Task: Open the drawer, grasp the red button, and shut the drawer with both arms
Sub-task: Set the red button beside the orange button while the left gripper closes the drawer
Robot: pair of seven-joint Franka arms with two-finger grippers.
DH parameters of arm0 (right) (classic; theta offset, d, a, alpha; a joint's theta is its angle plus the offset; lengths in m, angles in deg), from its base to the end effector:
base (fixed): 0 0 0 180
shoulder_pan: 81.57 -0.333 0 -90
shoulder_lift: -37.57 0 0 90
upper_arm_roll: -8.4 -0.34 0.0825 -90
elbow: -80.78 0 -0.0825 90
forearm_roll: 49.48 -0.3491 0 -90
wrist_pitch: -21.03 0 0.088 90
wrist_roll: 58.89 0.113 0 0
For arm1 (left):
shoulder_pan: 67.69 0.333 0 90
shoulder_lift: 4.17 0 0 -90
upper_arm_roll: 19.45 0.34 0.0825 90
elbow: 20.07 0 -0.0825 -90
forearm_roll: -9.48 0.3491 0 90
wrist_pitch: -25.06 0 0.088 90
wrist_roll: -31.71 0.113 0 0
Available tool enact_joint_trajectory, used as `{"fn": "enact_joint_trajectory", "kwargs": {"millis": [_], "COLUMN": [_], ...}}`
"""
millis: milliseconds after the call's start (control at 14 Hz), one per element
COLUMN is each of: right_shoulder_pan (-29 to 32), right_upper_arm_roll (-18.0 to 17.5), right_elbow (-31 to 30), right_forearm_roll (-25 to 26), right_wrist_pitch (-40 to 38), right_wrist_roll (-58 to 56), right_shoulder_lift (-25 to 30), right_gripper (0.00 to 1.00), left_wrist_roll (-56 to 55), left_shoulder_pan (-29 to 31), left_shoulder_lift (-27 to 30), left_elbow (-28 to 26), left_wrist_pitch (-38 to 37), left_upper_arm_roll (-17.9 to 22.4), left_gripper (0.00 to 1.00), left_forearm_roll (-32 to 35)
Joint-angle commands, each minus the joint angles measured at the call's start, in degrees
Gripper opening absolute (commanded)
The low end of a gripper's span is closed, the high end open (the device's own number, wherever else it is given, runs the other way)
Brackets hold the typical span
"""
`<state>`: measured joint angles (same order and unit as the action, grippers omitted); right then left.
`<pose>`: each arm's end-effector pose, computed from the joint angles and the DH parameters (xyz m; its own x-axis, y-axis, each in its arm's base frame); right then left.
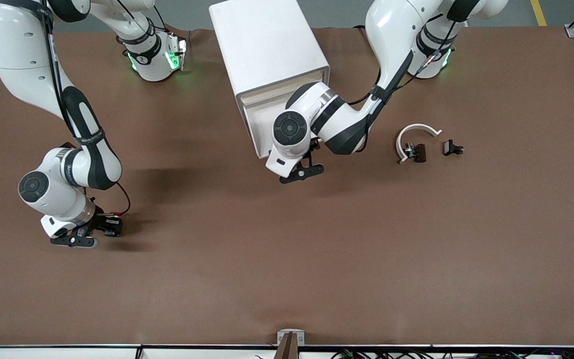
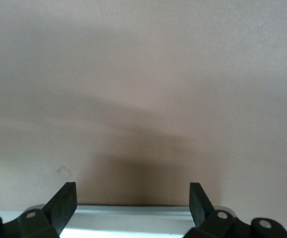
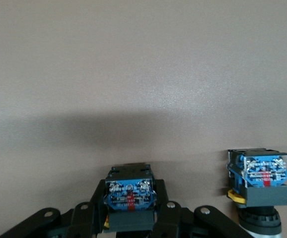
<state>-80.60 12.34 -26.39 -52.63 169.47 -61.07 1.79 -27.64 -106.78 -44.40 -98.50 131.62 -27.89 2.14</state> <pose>0.6383 -0.0516 0.2284 0.9922 -0.0772 0.0975 -0.0786 -0.9968 0.0107 0.4756 -0.5018 0.3207 0.9184 0.2757 -0.2837 0.2655 -0.9612 -0.0748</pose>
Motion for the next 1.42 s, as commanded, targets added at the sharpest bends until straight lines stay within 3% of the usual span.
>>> {"fn": "enact_joint_trajectory", "kwargs": {"millis": [0, 570, 1068, 1139, 1211, 1282, 1353], "right_shoulder_pan": [1.2, 2.2, 2.5, 2.7, 2.9, 3.1, 3.2], "right_upper_arm_roll": [-1.3, -1.3, -1.3, -1.3, -1.3, -1.3, -1.3], "right_elbow": [1.5, 1.5, 2.5, 2.9, 3.3, 3.4, 3.9], "right_forearm_roll": [0.3, 0.3, -0.3, -0.3, -0.3, -0.4, -0.4], "right_wrist_pitch": [-0.2, -0.3, -0.3, -0.3, -0.3, -0.3, -0.8], "right_wrist_roll": [-0.7, -0.7, 0.0, 0.1, 0.1, 0.0, -0.1], "right_shoulder_lift": [-0.9, -1.3, -1.7, -1.8, -1.9, -2.0, -1.9], "right_gripper": [0.00, 0.00, 0.00, 0.18, 0.93, 1.00, 1.00], "left_wrist_roll": [0.4, -0.4, -1.2, -1.3, -1.3, -1.3, -1.3], "left_shoulder_pan": [0.4, 0.6, 0.5, 0.5, 0.6, 0.6, 0.6], "left_shoulder_lift": [1.4, 0.9, 0.9, 0.9, 0.9, 0.9, 1.0], "left_elbow": [-0.4, -1.2, -4.8, -5.0, -5.3, -5.5, -5.7], "left_wrist_pitch": [-0.8, -0.8, -0.8, -0.8, -0.9, -0.9, -1.0], "left_upper_arm_roll": [-0.9, -2.7, -5.5, -5.6, -6.2, -6.3, -6.4], "left_gripper": [1.00, 1.00, 1.00, 1.00, 1.00, 1.00, 1.00], "left_forearm_roll": [-4.6, -12.1, -13.0, -13.2, -14.1, -15.5, -16.5]}}
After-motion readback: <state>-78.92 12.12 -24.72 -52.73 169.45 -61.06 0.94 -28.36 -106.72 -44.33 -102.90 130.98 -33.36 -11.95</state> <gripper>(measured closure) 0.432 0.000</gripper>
